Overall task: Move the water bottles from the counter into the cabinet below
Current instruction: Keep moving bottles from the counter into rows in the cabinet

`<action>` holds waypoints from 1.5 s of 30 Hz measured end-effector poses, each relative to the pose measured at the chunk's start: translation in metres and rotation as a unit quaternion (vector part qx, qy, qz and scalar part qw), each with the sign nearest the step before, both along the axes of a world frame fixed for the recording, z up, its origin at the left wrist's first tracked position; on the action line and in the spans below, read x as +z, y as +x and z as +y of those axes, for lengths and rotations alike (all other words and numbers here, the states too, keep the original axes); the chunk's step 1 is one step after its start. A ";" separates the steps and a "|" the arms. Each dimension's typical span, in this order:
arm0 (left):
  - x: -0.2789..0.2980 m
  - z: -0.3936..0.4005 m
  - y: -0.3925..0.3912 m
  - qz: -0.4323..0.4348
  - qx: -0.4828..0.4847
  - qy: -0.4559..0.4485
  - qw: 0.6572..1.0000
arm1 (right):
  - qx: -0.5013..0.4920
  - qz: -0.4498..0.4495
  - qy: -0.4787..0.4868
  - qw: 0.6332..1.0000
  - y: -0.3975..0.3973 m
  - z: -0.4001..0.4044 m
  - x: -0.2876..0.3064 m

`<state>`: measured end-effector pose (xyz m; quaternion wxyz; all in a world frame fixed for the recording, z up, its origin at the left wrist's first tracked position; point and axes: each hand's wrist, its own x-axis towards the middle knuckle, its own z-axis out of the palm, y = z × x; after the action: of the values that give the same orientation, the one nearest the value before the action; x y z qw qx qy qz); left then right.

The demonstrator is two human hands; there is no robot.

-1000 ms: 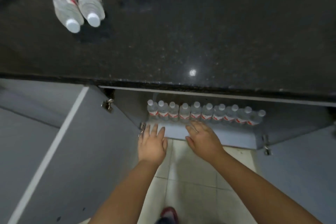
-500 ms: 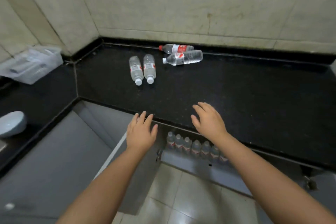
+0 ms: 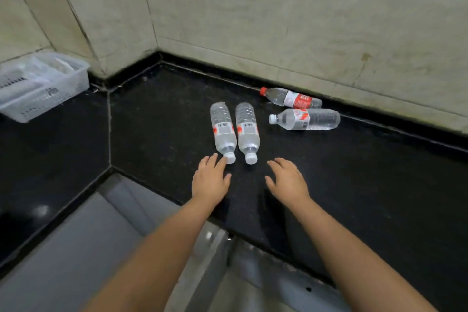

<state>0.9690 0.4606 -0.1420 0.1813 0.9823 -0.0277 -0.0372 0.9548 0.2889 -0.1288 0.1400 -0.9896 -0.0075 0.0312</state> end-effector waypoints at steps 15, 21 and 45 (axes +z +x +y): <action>-0.053 0.001 0.082 -0.027 -0.002 -0.189 0.982 | -0.061 -0.086 0.078 0.991 0.080 0.031 -0.072; -0.045 0.007 0.063 -0.034 0.027 -0.177 0.983 | -0.036 -0.140 0.087 0.986 0.031 0.007 -0.072; 0.064 -0.069 -0.313 0.022 -0.066 -0.017 0.997 | -0.202 0.181 0.271 0.923 -0.384 -0.104 0.037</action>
<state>0.6558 0.3915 -0.0777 0.1959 0.9740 -0.0896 -0.0699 0.5710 0.1850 -0.0919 0.4051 -0.8718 0.2102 0.1779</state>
